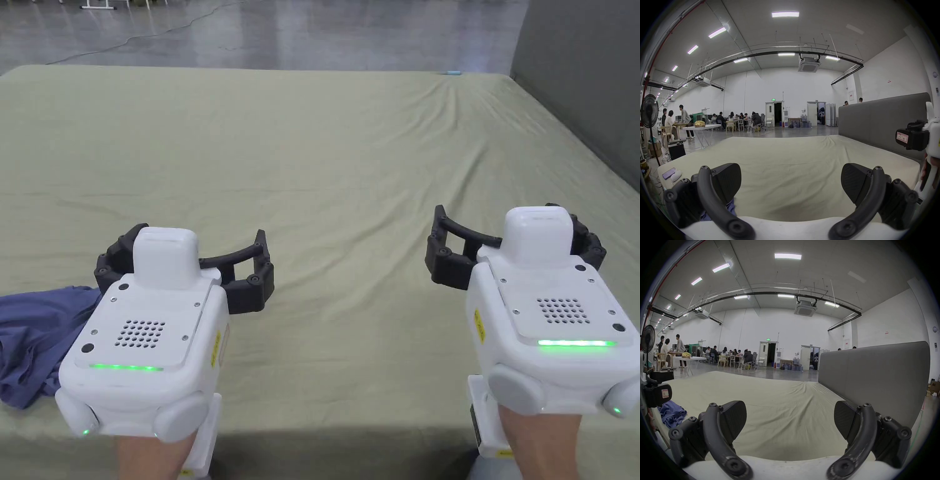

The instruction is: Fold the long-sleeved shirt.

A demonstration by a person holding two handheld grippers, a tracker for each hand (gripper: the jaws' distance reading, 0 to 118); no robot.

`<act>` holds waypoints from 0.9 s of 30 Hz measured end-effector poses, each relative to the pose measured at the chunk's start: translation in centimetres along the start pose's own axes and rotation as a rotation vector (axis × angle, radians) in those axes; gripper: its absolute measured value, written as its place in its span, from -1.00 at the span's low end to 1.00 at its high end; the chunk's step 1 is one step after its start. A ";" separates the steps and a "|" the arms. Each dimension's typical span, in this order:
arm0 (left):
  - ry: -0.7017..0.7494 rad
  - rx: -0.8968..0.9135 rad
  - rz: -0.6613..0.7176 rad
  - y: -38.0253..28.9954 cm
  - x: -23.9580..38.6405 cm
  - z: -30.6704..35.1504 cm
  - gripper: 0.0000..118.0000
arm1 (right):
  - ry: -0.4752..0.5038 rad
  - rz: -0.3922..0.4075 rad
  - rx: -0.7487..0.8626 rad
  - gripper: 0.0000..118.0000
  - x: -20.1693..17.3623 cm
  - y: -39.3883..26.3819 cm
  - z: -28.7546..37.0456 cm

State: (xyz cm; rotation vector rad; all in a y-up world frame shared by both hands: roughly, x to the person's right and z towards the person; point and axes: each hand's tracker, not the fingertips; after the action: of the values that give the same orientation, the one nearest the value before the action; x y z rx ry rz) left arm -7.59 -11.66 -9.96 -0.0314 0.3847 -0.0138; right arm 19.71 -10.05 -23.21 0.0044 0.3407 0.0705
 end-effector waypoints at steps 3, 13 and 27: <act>0.000 0.001 -0.002 0.0 0.1 0.1 0.99 | 0.001 0.001 -0.002 0.85 0.0 0.0 0.1; 0.016 0.007 0.001 0.1 0.2 0.1 0.99 | -0.016 -0.008 0.009 0.85 0.3 0.0 0.2; -0.002 -0.005 -0.005 0.0 0.4 0.1 0.99 | -0.007 -0.004 0.003 0.85 0.1 -0.4 0.1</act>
State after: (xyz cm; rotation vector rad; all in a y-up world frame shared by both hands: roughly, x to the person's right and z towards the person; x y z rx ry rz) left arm -7.20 -11.65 -10.04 -0.0370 0.3822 -0.0176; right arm 19.86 -10.42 -23.19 0.0071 0.3341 0.0662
